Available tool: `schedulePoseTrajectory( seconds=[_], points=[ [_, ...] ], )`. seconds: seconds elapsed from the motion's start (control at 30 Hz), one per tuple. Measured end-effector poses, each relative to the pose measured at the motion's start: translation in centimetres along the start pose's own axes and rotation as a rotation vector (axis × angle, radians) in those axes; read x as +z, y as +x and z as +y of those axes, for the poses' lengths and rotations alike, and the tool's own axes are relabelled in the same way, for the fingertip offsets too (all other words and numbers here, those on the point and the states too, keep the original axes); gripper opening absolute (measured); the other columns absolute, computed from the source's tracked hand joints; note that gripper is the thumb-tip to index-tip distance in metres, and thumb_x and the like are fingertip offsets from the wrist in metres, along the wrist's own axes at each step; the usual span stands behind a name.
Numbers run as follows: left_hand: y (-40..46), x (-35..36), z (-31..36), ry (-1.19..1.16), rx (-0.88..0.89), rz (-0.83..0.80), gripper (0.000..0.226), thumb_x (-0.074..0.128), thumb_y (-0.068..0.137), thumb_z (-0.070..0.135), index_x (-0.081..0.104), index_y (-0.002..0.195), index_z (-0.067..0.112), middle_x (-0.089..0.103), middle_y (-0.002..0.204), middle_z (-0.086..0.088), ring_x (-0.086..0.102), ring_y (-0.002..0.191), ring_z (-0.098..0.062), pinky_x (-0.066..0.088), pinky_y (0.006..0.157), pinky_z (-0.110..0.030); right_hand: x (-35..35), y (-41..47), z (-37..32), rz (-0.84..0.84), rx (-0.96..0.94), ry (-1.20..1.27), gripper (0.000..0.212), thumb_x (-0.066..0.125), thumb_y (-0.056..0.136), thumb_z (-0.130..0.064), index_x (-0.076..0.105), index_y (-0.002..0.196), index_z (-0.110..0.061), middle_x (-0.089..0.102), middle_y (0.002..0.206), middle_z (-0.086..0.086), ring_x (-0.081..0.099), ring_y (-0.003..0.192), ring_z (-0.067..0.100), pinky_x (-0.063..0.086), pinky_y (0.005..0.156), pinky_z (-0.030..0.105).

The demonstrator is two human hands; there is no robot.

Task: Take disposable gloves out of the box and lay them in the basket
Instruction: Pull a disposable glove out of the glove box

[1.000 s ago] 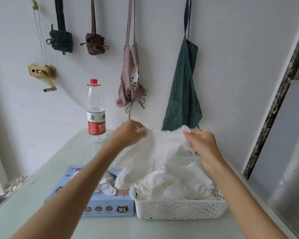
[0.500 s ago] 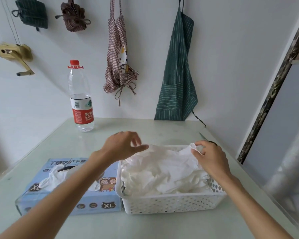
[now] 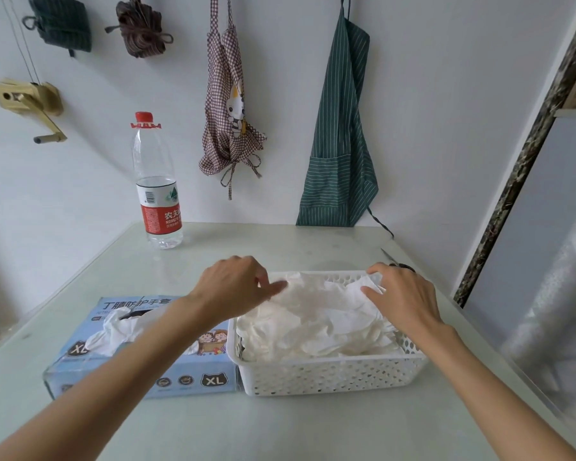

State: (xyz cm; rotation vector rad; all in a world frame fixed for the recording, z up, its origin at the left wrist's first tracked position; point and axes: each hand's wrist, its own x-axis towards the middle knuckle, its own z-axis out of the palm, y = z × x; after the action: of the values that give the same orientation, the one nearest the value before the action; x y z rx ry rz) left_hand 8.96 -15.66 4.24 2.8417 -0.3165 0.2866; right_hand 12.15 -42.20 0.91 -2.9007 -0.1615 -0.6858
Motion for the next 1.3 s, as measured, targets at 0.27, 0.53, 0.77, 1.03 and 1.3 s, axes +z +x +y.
schedulePoseTrajectory(
  seconds=[0.27,0.53,0.77,1.03,1.3],
  points=[
    [-0.5,0.8,0.6,-0.173,0.086,-0.394,0.026,0.066,0.083,0.048,0.07,0.101,0.03,0.051,0.083,0.011,0.044,0.069,0.001,0.035,0.064,-0.018,-1.3,-1.2,-0.6,-0.136,-0.13,0.075,0.033,0.059,0.093,-0.028,0.057,0.125,-0.031,0.056,0.117,-0.007,0.051,0.11,0.013,0.044,0.08,0.025],
    [-0.9,-0.9,-0.1,-0.196,0.08,-0.467,0.018,0.069,0.084,0.039,0.073,0.093,0.024,0.066,0.087,0.018,0.054,0.069,0.013,0.043,0.077,-0.018,-0.7,-1.4,-0.2,-0.339,-0.132,-0.148,0.044,0.048,0.095,-0.044,0.046,0.136,-0.03,0.05,0.137,-0.005,0.042,0.127,0.016,0.029,0.103,0.033],
    [-0.4,-1.7,0.8,-0.001,0.093,-0.082,0.046,0.042,0.09,0.061,0.057,0.122,0.031,0.058,0.128,0.011,0.058,0.108,-0.009,0.046,0.094,-0.032,-2.2,-1.0,-0.4,-0.052,-0.092,0.272,0.029,0.043,0.1,-0.028,0.058,0.125,-0.025,0.058,0.124,-0.007,0.052,0.114,0.011,0.043,0.089,0.024],
    [2.3,4.3,0.6,0.292,0.159,-0.628,0.108,0.021,0.071,0.089,-0.022,0.148,0.027,-0.025,0.155,0.012,-0.021,0.142,-0.006,-0.011,0.118,-0.038,-1.1,-1.3,-1.0,-0.909,-0.107,-0.067,0.096,0.021,0.078,-0.084,-0.021,0.147,-0.032,-0.031,0.153,-0.012,-0.031,0.139,0.006,-0.019,0.116,0.04],
    [1.4,5.3,1.1,0.372,0.138,-0.623,0.104,0.022,0.076,0.086,-0.021,0.148,0.024,-0.024,0.156,0.009,-0.02,0.144,-0.008,-0.013,0.117,-0.038,0.5,-1.4,-0.5,-0.919,-0.143,-0.096,0.105,0.027,0.073,-0.087,-0.02,0.148,-0.031,-0.03,0.154,-0.011,-0.028,0.141,0.008,-0.015,0.117,0.041]
  ],
)
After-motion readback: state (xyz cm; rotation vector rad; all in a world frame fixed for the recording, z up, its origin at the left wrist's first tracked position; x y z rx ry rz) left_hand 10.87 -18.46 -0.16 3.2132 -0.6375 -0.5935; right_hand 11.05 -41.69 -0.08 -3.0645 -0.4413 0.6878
